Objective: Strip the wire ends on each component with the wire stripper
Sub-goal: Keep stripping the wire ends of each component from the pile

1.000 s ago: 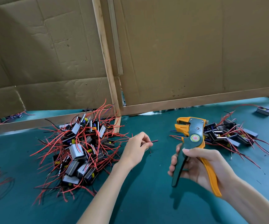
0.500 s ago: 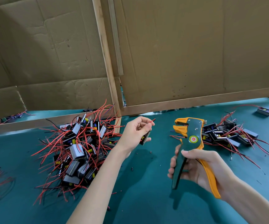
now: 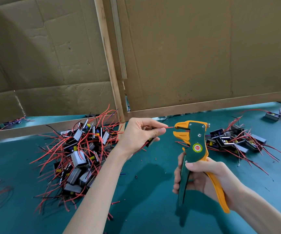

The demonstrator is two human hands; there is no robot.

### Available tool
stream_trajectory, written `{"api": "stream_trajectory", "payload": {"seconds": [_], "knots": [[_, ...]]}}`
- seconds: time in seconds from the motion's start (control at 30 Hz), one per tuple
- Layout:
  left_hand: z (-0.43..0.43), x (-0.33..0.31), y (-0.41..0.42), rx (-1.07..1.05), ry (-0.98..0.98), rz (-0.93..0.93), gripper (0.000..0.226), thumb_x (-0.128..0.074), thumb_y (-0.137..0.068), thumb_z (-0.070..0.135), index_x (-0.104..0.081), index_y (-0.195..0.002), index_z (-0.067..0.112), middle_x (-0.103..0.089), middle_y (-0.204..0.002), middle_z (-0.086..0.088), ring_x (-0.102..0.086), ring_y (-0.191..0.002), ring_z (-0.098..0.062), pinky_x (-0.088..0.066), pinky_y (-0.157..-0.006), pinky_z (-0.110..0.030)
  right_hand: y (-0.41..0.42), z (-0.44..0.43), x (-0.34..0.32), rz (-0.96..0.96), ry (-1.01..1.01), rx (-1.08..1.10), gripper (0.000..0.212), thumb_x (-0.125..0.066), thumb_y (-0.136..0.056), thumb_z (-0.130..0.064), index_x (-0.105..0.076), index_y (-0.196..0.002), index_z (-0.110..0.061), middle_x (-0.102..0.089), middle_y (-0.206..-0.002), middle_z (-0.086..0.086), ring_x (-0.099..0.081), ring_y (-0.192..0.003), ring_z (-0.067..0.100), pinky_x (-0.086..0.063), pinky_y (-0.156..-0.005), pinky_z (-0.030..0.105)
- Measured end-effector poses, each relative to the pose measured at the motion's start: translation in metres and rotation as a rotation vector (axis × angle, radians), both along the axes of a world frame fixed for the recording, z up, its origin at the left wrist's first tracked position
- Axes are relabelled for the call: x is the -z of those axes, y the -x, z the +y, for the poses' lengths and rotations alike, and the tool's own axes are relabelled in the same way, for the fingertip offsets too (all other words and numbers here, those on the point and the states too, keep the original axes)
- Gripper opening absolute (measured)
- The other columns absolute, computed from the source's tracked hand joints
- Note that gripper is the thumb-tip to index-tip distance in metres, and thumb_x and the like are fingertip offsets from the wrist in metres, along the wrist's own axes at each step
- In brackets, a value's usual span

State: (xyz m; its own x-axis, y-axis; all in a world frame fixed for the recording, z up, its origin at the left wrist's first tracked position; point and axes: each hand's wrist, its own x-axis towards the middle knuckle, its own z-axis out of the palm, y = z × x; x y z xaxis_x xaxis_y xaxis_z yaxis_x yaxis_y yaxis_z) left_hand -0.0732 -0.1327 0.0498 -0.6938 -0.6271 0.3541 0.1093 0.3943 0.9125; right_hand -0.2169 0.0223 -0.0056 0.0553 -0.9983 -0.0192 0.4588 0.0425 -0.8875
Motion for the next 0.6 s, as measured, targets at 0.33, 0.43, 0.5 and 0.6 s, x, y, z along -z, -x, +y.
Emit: {"api": "stream_trajectory", "payload": {"seconds": [0.33,0.43,0.5,0.6], "knots": [[0.012,-0.01,-0.005,0.046,-0.011,-0.166,0.012,-0.073,-0.084,0.015,-0.075,-0.074,0.022,-0.064,-0.068,-0.004,-0.061,-0.063,-0.015,-0.049,-0.057,-0.016,0.0,0.002,0.0,0.087,0.034,-0.011,0.024,-0.078,-0.07,-0.014,-0.063,-0.087,-0.007,-0.061,-0.083,0.034,-0.062,-0.074,0.045,-0.052,-0.074,0.054],[0.014,-0.013,-0.006,0.058,-0.024,-0.184,0.012,-0.072,-0.084,0.015,-0.073,-0.074,0.021,-0.062,-0.067,-0.007,-0.062,-0.064,-0.019,-0.047,-0.055,-0.016,0.0,0.002,0.002,0.114,0.034,-0.013,0.031,-0.085,-0.066,-0.018,-0.064,-0.086,-0.007,-0.062,-0.085,0.035,-0.063,-0.075,0.046,-0.053,-0.073,0.052],[0.015,-0.015,-0.007,0.067,-0.029,-0.192,0.013,-0.072,-0.085,0.014,-0.073,-0.073,0.021,-0.061,-0.063,-0.004,-0.061,-0.063,-0.018,-0.046,-0.052,-0.014,0.001,0.001,0.004,0.133,0.031,-0.006,0.034,-0.087,-0.065,-0.019,-0.063,-0.085,-0.007,-0.063,-0.088,0.036,-0.064,-0.077,0.046,-0.053,-0.073,0.051],[0.015,-0.017,-0.009,0.091,-0.029,-0.202,0.014,-0.071,-0.085,0.012,-0.073,-0.074,0.02,-0.062,-0.06,0.004,-0.059,-0.061,-0.011,-0.045,-0.052,-0.013,0.001,0.001,0.003,0.16,0.022,0.006,0.035,-0.089,-0.065,-0.021,-0.064,-0.084,-0.006,-0.063,-0.084,0.033,-0.064,-0.08,0.045,-0.054,-0.073,0.051]]}}
